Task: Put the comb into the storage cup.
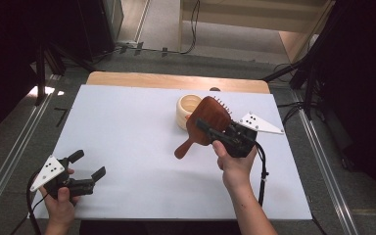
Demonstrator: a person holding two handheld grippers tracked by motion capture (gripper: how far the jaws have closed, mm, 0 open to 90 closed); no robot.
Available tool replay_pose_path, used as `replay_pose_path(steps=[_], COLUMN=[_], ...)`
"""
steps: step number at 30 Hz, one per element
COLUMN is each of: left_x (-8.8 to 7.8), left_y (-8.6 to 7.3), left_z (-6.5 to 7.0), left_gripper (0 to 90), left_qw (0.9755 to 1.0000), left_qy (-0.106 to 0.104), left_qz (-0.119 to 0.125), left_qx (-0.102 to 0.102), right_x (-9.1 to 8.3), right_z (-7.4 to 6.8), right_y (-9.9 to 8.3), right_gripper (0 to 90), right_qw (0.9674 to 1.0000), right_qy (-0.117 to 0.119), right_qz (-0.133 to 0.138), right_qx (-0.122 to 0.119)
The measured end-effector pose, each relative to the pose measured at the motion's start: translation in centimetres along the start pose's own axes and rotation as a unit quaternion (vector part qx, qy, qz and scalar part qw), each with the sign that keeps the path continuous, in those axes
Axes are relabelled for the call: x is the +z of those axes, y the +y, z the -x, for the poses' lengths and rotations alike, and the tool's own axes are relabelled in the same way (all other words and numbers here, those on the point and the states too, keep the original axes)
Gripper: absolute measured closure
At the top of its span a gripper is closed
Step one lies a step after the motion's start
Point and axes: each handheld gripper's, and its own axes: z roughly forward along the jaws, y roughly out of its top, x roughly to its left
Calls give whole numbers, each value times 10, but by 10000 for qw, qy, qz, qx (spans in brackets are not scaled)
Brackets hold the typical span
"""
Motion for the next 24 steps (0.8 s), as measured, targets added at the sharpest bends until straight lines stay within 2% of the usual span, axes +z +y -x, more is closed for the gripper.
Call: replay_pose_path(steps=[24], left_x=[0], left_y=[0], left_z=[0], left_gripper=[0], left_qw=[10000], left_qy=[-67], left_qz=[-9], left_qx=[22], right_x=[4], right_z=[11], right_y=[19], right_gripper=[533], right_qw=[9998], right_qy=[-176], right_qz=[113], right_qx=[-77])
